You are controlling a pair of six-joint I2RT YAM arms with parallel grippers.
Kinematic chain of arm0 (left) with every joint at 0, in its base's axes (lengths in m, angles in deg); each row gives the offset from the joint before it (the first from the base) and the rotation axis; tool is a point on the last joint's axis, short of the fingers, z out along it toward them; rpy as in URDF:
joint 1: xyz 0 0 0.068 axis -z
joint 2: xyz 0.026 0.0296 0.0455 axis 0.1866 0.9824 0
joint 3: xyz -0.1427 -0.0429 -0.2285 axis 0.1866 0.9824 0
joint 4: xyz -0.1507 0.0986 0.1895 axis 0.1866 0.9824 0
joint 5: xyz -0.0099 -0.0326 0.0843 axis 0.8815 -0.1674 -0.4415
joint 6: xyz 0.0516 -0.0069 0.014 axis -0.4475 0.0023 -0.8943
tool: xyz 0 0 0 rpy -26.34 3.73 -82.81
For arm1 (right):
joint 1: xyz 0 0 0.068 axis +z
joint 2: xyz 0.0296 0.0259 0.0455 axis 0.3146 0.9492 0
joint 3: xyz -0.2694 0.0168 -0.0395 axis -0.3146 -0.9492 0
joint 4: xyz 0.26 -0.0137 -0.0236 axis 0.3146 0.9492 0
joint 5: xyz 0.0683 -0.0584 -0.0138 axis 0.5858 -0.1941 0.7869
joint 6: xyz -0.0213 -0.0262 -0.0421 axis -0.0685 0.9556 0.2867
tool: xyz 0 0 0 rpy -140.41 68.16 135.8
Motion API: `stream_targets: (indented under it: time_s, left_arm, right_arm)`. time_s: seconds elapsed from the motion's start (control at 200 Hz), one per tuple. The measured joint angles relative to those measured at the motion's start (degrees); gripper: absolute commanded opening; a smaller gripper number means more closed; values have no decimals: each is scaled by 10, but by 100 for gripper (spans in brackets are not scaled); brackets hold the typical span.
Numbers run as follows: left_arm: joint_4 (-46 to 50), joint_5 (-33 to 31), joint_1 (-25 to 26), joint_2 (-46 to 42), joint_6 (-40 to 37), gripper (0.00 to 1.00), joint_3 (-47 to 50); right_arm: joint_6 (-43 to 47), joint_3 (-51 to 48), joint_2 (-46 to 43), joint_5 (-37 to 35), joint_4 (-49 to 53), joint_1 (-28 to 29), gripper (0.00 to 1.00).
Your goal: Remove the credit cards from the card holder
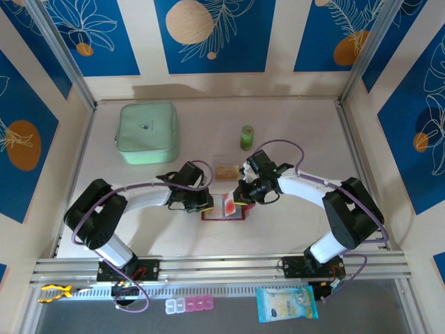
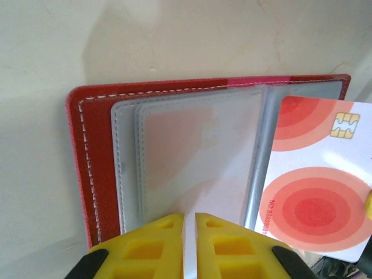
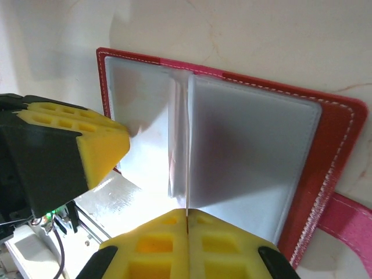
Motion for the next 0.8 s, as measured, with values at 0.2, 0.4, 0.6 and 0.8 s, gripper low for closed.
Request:
stream_targets:
  time_s: [0.2,0.4,0.6,0.8]
  left_arm:
    - [27,-27,0,-36,-3,19,-8]
    - [50,-49,-3,-64,-13,22,-9]
    - [52,-56,-12,-80,-13,24,6]
    - [52,-58,-20,-85,-13,24,23]
  right_arm:
    - [110,65,0,-38,71,-6,0]
    - [271,110,1,-79,119,-16,0]
    - [465,211,44,-101,200,-48,0]
    - [634,324,97,-110,272,-68,0]
